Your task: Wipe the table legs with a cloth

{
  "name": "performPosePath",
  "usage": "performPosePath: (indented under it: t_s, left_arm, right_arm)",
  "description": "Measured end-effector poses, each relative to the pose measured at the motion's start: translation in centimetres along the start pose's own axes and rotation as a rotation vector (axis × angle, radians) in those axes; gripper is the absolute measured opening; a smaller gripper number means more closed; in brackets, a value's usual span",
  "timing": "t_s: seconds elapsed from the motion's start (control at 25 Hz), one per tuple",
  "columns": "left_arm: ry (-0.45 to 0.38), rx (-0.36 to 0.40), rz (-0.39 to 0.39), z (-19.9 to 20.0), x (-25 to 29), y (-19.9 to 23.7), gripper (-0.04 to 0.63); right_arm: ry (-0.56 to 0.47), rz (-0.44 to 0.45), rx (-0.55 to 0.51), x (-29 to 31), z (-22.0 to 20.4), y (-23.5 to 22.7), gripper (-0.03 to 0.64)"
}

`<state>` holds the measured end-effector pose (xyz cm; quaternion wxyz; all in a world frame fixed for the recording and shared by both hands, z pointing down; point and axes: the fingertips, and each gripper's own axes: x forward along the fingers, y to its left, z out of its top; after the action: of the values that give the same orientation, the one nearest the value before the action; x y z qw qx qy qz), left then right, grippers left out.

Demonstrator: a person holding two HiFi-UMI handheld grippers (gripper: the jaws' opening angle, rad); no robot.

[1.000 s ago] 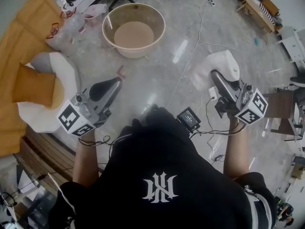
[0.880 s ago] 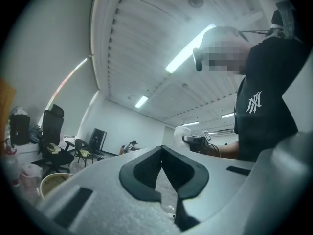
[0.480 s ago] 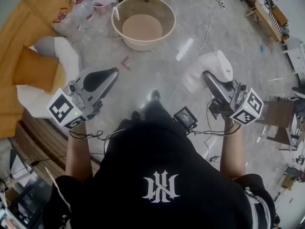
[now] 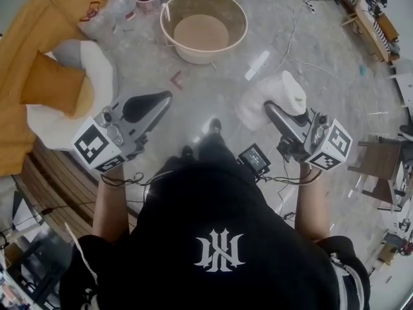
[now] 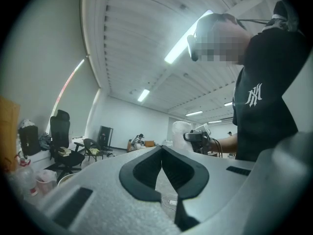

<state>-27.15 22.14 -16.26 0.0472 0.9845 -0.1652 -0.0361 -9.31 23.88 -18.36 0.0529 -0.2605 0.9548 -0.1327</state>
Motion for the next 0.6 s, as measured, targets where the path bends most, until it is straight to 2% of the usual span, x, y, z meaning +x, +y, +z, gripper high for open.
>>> performPosePath:
  t_s: [0.24, 0.6]
  left_arm:
    - [-0.009, -0.020, -0.039, -0.9, 1.1, -0.5, 0.005]
    - [-0.030, -0.006, -0.098, -0.1, 2.4, -1.2, 0.005]
  right_arm:
    - [-0.015, 0.001, 0.034, 0.6, -1.2, 0.7, 0.089]
    - [0.043, 0.036, -0.012, 2.7, -2.7, 2.5, 0.090]
